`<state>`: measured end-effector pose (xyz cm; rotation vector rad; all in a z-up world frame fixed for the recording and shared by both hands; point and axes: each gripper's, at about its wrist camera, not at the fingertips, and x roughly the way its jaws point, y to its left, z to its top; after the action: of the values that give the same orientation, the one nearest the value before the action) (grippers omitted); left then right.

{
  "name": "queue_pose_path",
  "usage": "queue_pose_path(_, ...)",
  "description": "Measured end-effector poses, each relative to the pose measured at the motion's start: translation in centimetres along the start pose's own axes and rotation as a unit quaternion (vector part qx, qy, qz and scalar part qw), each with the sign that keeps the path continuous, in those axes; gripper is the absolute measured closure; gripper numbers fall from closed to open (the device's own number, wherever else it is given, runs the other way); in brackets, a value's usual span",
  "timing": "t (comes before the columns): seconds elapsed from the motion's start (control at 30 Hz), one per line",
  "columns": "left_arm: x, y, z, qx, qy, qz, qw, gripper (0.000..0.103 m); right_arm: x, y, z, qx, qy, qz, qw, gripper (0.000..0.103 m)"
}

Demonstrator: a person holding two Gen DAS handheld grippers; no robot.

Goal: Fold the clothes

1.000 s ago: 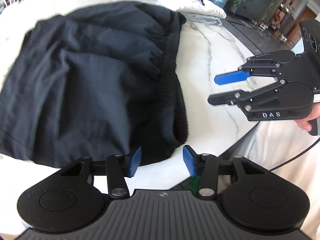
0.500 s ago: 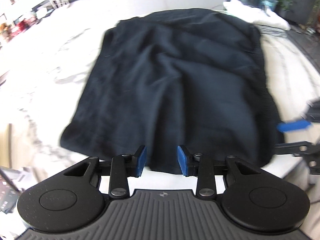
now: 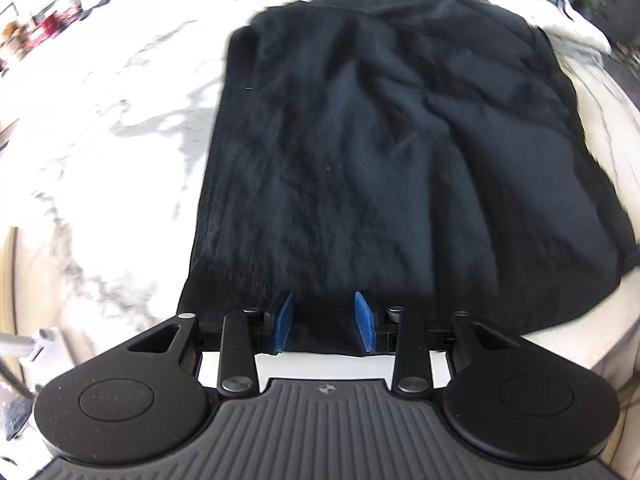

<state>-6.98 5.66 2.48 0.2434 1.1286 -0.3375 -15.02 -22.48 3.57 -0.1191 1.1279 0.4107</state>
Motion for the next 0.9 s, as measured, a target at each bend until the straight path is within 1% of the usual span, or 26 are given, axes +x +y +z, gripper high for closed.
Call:
queue_pose_path(0.2,-0.3,-0.5,0.0,0.029,0.008,-0.009,0.9995,0.071,-0.7,-0.9,-0.9,-0.018,0.006,-0.018,1.000,0.099)
queue_pose_path(0.3,-1.5,-0.5,-0.1,0.056,-0.011,-0.004,0.9984,0.071,-1.4,-0.5,-0.7,-0.039,0.004,-0.026,0.999,0.098)
queue_pose_path(0.37,-2.4,-0.6,-0.2,0.073,-0.019,-0.007,0.9971,0.070,-2.3,-0.1,-0.4,-0.063,-0.007,-0.027,0.998,0.095)
queue_pose_path(0.43,-3.3,-1.1,-0.5,0.106,-0.026,-0.014,0.9939,0.070,-2.8,0.5,0.2,-0.086,-0.016,-0.024,0.996,0.093)
queue_pose_path(0.5,-3.8,-1.7,-0.7,0.143,-0.026,-0.017,0.9892,0.070,-3.3,1.0,0.8,-0.120,-0.020,-0.022,0.992,0.091)
queue_pose_path(0.6,-4.3,-2.6,-1.3,0.202,-0.024,-0.014,0.9789,0.069,-3.7,1.6,1.4,-0.172,-0.022,-0.023,0.984,0.088)
queue_pose_path(0.67,-4.4,-3.2,-1.6,0.231,-0.024,-0.013,0.9726,0.068,-3.8,1.8,1.7,-0.201,-0.017,-0.011,0.979,0.079)
queue_pose_path(0.77,-4.7,-3.7,-2.3,0.262,-0.026,-0.023,0.9646,0.063,-4.0,2.3,2.0,-0.240,-0.018,0.013,0.971,0.072)
queue_pose_path(0.8,-4.6,-4.1,-2.5,0.275,-0.025,-0.027,0.9607,0.062,-4.0,2.6,2.0,-0.254,-0.015,0.021,0.967,0.070)
queue_pose_path(0.83,-4.4,-4.5,-2.7,0.288,-0.024,-0.030,0.9568,0.062,-4.0,2.9,2.1,-0.266,-0.011,0.026,0.963,0.065)
queue_pose_path(0.87,-4.2,-5.0,-2.8,0.298,-0.021,-0.031,0.9538,0.062,-3.8,3.3,2.0,-0.285,-0.004,0.032,0.958,0.062)
queue_pose_path(0.9,-4.0,-5.2,-3.0,0.307,-0.018,-0.031,0.9509,0.062,-3.5,3.9,1.8,-0.305,0.005,0.037,0.952,0.062)
